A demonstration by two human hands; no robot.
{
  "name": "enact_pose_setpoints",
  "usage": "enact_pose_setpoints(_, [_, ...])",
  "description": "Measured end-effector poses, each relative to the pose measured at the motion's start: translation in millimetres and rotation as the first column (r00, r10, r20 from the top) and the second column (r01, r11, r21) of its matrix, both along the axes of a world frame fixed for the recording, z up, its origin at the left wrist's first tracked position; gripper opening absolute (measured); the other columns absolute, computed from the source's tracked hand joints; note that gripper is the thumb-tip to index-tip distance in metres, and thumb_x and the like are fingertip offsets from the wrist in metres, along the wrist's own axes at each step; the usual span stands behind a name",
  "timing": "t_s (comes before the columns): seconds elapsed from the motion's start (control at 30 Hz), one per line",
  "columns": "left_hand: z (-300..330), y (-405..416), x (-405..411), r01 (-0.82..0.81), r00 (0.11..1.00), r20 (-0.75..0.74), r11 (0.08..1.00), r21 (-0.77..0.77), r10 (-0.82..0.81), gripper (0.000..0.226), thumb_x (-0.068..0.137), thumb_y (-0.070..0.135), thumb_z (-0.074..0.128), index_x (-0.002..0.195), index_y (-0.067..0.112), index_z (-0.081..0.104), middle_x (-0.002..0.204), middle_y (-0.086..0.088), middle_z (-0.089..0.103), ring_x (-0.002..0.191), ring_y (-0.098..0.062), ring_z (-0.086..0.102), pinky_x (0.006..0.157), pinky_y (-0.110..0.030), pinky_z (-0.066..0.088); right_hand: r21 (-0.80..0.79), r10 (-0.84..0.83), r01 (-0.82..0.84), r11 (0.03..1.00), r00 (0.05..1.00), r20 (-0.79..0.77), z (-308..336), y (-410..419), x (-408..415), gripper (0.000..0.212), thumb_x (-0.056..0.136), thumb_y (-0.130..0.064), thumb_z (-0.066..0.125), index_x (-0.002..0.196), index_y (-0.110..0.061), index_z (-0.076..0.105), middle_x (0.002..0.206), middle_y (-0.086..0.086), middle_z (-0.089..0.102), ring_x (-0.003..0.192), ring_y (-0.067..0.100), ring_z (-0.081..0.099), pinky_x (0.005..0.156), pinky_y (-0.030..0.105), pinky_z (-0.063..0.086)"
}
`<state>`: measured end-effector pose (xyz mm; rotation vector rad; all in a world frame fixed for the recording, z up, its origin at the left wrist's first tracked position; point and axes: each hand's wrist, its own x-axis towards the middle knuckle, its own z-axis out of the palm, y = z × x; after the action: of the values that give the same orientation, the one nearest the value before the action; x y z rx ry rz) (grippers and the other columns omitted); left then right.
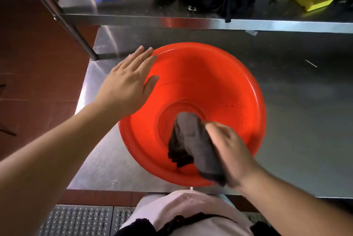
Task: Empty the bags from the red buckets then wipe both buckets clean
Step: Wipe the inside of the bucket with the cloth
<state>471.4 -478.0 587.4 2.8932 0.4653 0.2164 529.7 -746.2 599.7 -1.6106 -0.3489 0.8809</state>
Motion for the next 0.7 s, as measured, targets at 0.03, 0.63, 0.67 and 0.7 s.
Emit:
enact_pose_setpoints(0.03, [2, -10, -6, -0.057, 0.998, 0.024, 0.997, -0.048, 0.058, 0.066, 0.108, 0.048, 0.035, 0.161, 0.008, 0.038, 0.170, -0.010, 0.033, 0.162, -0.025, 0.020, 0.130, -0.049, 0.024, -0.035, -0.055, 0.052, 0.998, 0.993, -0.107, 0, 2, 11, 0.035, 0.082, -0.042, 0.053, 0.066, -0.012, 0.060, 0.063, 0.007, 0.051, 0.059, 0.017, 0.051, 0.060, 0.042, 0.042])
enact_pose_setpoints(0.63, [-17, -137, -57, -0.532, 0.847, -0.065, 0.840, -0.110, 0.528, 0.078, 0.108, 0.058, 0.010, 0.168, 0.009, 0.016, 0.176, -0.013, 0.004, 0.163, -0.022, -0.008, 0.132, -0.039, -0.005, -0.722, 0.985, -0.688, -0.068, 0.068, -0.158, -18, 46, 25, 0.035, 0.111, -0.032, 0.027, 0.126, -0.014, 0.053, 0.125, 0.015, 0.060, 0.089, 0.029, 0.053, 0.073, 0.029, 0.032])
enact_pose_setpoints(0.67, [-17, -135, -56, -0.530, 0.848, -0.062, 0.842, -0.101, 0.527, 0.078, 0.108, 0.058, 0.012, 0.167, 0.008, 0.017, 0.176, -0.014, 0.005, 0.164, -0.022, -0.006, 0.132, -0.040, -0.004, -0.733, 0.982, -0.674, -0.097, 0.054, -0.180, -28, 54, 24, 0.040, 0.111, -0.032, 0.025, 0.129, -0.011, 0.054, 0.128, 0.017, 0.060, 0.092, 0.028, 0.056, 0.076, 0.029, 0.036])
enact_pose_setpoints(0.7, [-18, -134, -55, -0.528, 0.849, -0.059, 0.844, -0.093, 0.525, 0.078, 0.107, 0.057, 0.014, 0.167, 0.007, 0.018, 0.176, -0.015, 0.007, 0.164, -0.023, -0.005, 0.133, -0.041, -0.002, -0.745, 0.978, -0.657, -0.117, 0.053, -0.200, -37, 60, 23, 0.046, 0.111, -0.034, 0.024, 0.134, -0.009, 0.055, 0.134, 0.018, 0.059, 0.104, 0.030, 0.059, 0.088, 0.031, 0.041])
